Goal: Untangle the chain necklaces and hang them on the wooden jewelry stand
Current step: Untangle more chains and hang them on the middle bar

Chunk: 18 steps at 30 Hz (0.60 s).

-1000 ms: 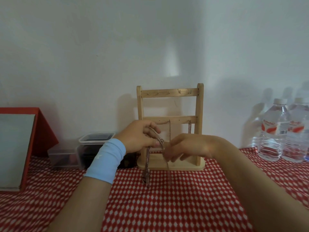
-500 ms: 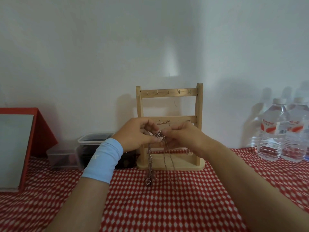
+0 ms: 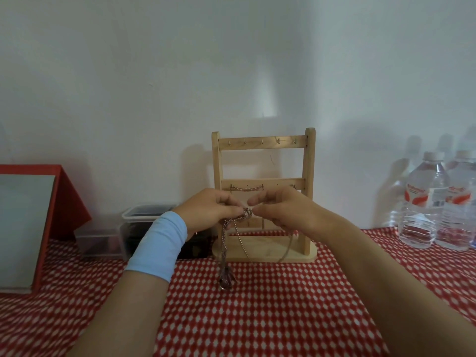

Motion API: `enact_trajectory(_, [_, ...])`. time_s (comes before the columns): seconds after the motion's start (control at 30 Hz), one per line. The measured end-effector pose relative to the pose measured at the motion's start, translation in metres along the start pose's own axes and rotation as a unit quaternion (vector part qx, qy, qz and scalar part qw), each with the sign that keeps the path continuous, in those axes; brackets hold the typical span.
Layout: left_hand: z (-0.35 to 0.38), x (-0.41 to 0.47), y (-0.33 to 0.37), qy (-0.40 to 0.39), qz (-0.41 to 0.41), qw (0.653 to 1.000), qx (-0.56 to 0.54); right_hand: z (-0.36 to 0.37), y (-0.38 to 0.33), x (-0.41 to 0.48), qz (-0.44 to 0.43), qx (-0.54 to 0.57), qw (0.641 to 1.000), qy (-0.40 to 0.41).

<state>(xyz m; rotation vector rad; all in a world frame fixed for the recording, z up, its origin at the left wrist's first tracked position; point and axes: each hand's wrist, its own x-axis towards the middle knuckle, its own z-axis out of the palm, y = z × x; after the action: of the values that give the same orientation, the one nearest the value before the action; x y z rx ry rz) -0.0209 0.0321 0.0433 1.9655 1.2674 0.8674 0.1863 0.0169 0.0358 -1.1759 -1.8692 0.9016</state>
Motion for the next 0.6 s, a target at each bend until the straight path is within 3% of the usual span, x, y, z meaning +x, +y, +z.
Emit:
enact_trajectory(0.17, [0.0056, -0.0022, 0.0007, -0.045, -0.051, 0.992, -0.102, -0.0014, -0.0004, -0.0002, -0.017, -0.056, 0.998, 0.026])
enact_trajectory(0.27, [0.0077, -0.0021, 0.0015, -0.059, -0.054, 0.981, -0.177, -0.0014, -0.0007, 0.0013, -0.031, -0.021, 0.999, 0.035])
enact_trajectory(0.4, [0.009, -0.0025, 0.0063, -0.054, -0.023, 0.98, -0.191, -0.0009, -0.0034, 0.001, -0.055, 0.041, 0.997, 0.025])
enact_trajectory(0.6, [0.0049, -0.0023, 0.0019, -0.06, -0.078, 0.956, -0.276, 0.0008, -0.0073, 0.0026, -0.084, 0.126, 0.986, 0.07])
